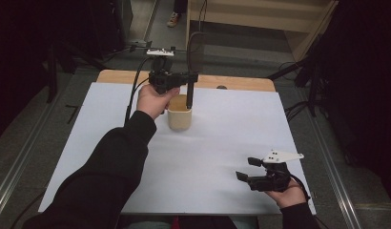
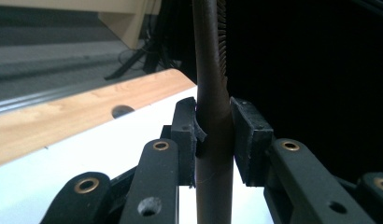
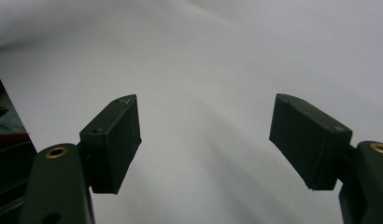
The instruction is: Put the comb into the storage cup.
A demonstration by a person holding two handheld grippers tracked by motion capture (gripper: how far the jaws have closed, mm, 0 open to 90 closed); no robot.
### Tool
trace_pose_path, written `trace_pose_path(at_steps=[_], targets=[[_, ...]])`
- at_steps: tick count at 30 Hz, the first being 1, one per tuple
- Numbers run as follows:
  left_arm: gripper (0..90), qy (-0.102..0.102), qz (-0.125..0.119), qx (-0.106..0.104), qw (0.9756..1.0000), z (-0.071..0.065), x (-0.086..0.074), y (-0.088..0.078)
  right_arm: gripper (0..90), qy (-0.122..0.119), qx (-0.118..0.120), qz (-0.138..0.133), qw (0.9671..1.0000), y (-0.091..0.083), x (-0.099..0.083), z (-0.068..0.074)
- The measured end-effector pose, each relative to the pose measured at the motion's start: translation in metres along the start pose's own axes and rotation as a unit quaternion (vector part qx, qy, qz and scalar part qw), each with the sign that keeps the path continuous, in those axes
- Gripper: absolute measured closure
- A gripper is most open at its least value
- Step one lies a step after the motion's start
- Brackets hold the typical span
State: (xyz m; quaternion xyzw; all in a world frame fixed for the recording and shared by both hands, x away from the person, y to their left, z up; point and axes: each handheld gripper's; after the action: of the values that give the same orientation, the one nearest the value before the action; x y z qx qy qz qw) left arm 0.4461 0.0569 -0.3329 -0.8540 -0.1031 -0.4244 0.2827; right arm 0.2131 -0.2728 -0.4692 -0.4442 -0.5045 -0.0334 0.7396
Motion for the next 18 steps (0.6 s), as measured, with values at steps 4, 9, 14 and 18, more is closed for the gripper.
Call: trace_pose_path(at_steps=[4, 9, 14, 18], targets=[[72.9, 0.003, -0.001, 0.005, 1.0, 0.005, 0.002, 0.003, 22.7, 0.0, 0.0, 0.001, 1.0, 0.0, 0.0, 0.0], [72.9, -0.002, -0.008, 0.006, 1.0, 0.014, 0.003, 0.004, 22.7, 0.0, 0.0, 0.001, 1.0, 0.0, 0.0, 0.0], [72.9, -0.007, -0.015, 0.015, 0.9997, 0.021, 0.003, 0.005, 22.7, 0.001, 0.001, 0.001, 1.0, 0.0, 0.0, 0.0], [72.9, 0.001, -0.017, 0.024, 0.9996, 0.025, 0.003, 0.006, 22.7, 0.003, 0.001, 0.001, 1.0, 0.0, 0.0, 0.0]])
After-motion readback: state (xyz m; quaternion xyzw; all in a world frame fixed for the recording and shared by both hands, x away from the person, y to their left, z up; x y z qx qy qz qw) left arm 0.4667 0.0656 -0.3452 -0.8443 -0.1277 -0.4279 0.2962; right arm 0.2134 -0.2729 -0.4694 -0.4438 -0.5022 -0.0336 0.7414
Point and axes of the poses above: each handheld gripper's, and its own axes: y roughly forward along the jaws, x roughly out of its top, z roughly to its left, and after that the axes turned 9 degrees about -y, right-handed
